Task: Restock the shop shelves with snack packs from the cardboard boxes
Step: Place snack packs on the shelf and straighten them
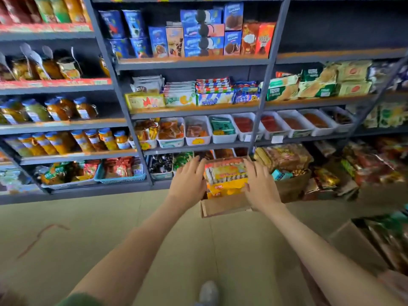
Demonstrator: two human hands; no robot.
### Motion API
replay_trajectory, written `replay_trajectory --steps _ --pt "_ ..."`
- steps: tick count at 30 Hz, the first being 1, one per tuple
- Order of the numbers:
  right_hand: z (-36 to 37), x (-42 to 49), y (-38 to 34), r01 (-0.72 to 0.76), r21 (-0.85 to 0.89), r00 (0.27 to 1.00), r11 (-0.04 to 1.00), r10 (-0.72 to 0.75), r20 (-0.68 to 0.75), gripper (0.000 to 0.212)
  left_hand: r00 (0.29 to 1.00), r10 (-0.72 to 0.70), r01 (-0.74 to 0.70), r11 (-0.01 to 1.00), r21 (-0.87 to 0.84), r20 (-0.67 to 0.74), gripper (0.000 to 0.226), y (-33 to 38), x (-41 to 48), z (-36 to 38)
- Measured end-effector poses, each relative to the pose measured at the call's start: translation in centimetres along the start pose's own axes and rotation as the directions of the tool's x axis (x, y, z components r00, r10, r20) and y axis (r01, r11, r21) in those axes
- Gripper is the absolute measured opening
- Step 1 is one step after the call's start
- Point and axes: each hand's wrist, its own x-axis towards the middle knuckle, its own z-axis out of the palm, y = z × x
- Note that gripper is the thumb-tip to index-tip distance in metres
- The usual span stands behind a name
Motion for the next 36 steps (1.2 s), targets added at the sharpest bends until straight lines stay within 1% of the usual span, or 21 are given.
replay_trajectory --steps 2,4,6,8,11,13,15,17,20,23,26,28,29,30,32,33,36 --pt "2.4 4.5 2.2 -0.031 -0.019 0.998 0.999 0.032 0.057 0.066 0.999 0.012 -0.012 1.000 0.016 0.033 0.065 -0.7 5.7 2.7" --pt "4.1 8.6 4.6 -0.069 -0.048 0.992 0.996 0.073 0.099 0.067 0.997 0.028 -0.027 1.000 -0.007 0.070 0.063 -1.1 11.3 4.9" --pt "5.3 12.5 7.3 -0.093 -0.053 0.989 0.994 0.098 0.111 0.070 0.993 0.058 -0.056 0.998 -0.024 0.100 0.060 -1.1 16.8 6.9" --pt "6.1 16.3 10.4 -0.150 -0.063 0.983 0.987 0.156 0.100 0.073 0.988 0.089 -0.086 0.996 -0.030 0.128 0.060 -0.6 22.4 8.2" --pt "7.2 20.7 15.0 -0.244 -0.076 0.953 0.967 0.254 0.164 0.071 0.978 0.144 -0.137 0.989 -0.058 0.150 0.062 1.1 29.7 10.0" --pt "8.1 23.3 18.5 -0.294 -0.076 0.937 0.953 0.303 0.174 0.072 0.971 0.177 -0.167 0.983 -0.074 0.160 0.062 2.6 34.1 11.3" --pt "9.2 26.0 21.9 -0.300 -0.084 0.931 0.950 0.311 0.193 0.074 0.965 0.199 -0.187 0.979 -0.086 0.169 0.062 4.2 38.4 13.0" --pt "10.6 28.9 25.3 -0.293 -0.107 0.923 0.950 0.310 0.228 0.074 0.965 0.179 -0.164 0.982 -0.093 0.192 0.062 5.4 42.2 15.2" --pt "13.1 33.4 29.3 -0.240 -0.150 0.915 0.959 0.275 0.295 0.077 0.957 0.090 -0.064 0.993 -0.103 0.274 0.062 6.4 46.3 19.2" --pt "16.7 37.6 31.8 -0.141 -0.162 0.913 0.977 0.192 0.360 0.078 0.935 0.000 0.032 0.996 -0.086 0.355 0.064 6.0 49.0 23.5" --pt "20.4 40.5 32.0 -0.078 -0.141 0.886 0.987 0.134 0.444 0.077 0.897 -0.074 0.110 0.992 -0.059 0.435 0.066 4.9 50.3 27.2" --pt "23.7 41.4 31.2 -0.030 -0.118 0.860 0.993 0.086 0.503 0.075 0.856 -0.120 0.151 0.988 -0.023 0.503 0.068 4.1 50.7 30.1" --pt "25.4 41.5 30.7 -0.012 -0.100 0.856 0.995 0.062 0.514 0.076 0.854 -0.133 0.163 0.986 -0.016 0.503 0.070 3.7 50.6 31.6" --pt "27.6 41.8 30.3 -0.003 -0.059 0.855 0.998 0.033 0.517 0.082 0.857 -0.139 0.182 0.983 -0.039 0.496 0.073 3.1 50.7 33.6" --pt "32.6 41.8 29.7 0.010 0.023 0.851 1.000 -0.021 0.524 0.101 0.841 -0.148 0.195 0.980 -0.035 0.520 0.077 1.6 50.3 38.5" --pt "35.1 41.8 29.5 0.018 0.024 0.843 1.000 -0.028 0.536 0.104 0.837 -0.155 0.202 0.979 -0.033 0.525 0.077 0.9 49.9 41.1" --pt "42.3 41.1 28.5 0.074 0.041 0.837 0.996 -0.084 0.541 0.104 0.844 -0.141 0.196 0.979 -0.052 0.518 0.079 -0.6 48.3 47.7"
